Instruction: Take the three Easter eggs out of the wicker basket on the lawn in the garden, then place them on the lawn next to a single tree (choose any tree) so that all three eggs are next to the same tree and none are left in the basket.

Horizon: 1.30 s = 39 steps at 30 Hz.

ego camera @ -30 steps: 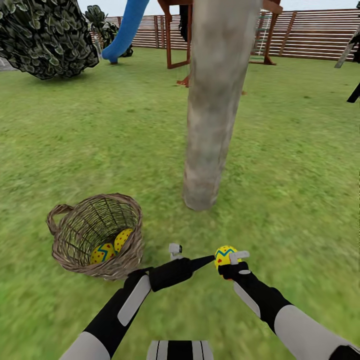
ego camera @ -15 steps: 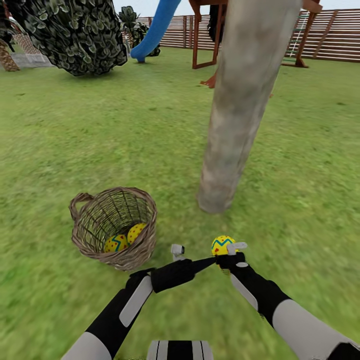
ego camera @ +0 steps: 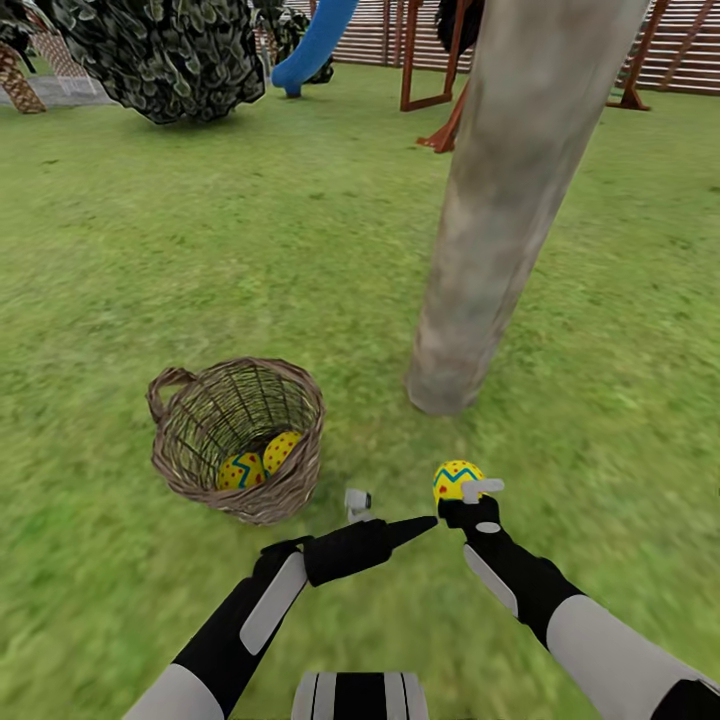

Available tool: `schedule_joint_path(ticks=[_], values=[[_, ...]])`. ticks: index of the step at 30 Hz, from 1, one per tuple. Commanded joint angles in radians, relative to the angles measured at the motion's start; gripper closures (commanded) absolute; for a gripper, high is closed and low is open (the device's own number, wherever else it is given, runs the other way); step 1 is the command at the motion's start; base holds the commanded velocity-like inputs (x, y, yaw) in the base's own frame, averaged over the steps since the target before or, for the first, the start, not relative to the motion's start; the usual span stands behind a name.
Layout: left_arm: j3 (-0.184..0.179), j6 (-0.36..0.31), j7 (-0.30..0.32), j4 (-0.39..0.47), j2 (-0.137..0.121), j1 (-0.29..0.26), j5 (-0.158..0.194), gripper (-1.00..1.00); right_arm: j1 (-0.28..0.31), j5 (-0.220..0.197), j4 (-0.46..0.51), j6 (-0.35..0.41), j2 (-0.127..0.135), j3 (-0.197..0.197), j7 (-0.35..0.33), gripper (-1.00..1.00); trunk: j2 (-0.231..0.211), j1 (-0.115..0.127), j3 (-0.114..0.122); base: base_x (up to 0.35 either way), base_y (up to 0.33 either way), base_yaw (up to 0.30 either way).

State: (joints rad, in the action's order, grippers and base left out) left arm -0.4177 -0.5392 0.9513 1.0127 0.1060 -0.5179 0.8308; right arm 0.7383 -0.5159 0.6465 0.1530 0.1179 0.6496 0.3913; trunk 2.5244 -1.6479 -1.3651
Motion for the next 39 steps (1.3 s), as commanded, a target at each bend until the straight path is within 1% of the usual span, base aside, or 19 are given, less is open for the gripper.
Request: schedule_joint_path(ticks=[1,13,19,32,39], values=[[-0.001,-0.008,0.0,0.0,0.0,-0.001,0.008,-1.0,0.001,-0.006,0.002,0.005,0.002,0.007,0.009,1.0,0.001,0.0,-0.005,0.0,0.0,0.0],[-0.001,-0.008,0.0,0.002,0.0,-0.001,0.008,-1.0,0.001,-0.006,0.002,0.005,0.003,0.007,0.008,1.0,0.003,-0.006,-0.051,0.0,0.0,0.0],[-0.001,-0.009,0.0,0.001,0.007,-0.001,0.008,-1.0,0.001,-0.007,0.003,0.005,0.003,0.007,0.008,1.0,0.005,-0.008,-0.074,0.0,0.0,0.0],[-0.001,-0.01,0.0,0.001,0.008,-0.001,0.008,-1.0,0.001,-0.007,0.004,0.005,0.003,0.007,0.008,1.0,0.008,-0.014,-0.125,0.0,0.0,0.0],[-0.001,-0.008,0.003,-0.002,0.006,-0.001,0.008,-1.0,0.001,-0.007,0.004,0.005,0.003,0.005,0.007,1.0,0.008,-0.014,-0.125,0.038,0.0,0.0]])
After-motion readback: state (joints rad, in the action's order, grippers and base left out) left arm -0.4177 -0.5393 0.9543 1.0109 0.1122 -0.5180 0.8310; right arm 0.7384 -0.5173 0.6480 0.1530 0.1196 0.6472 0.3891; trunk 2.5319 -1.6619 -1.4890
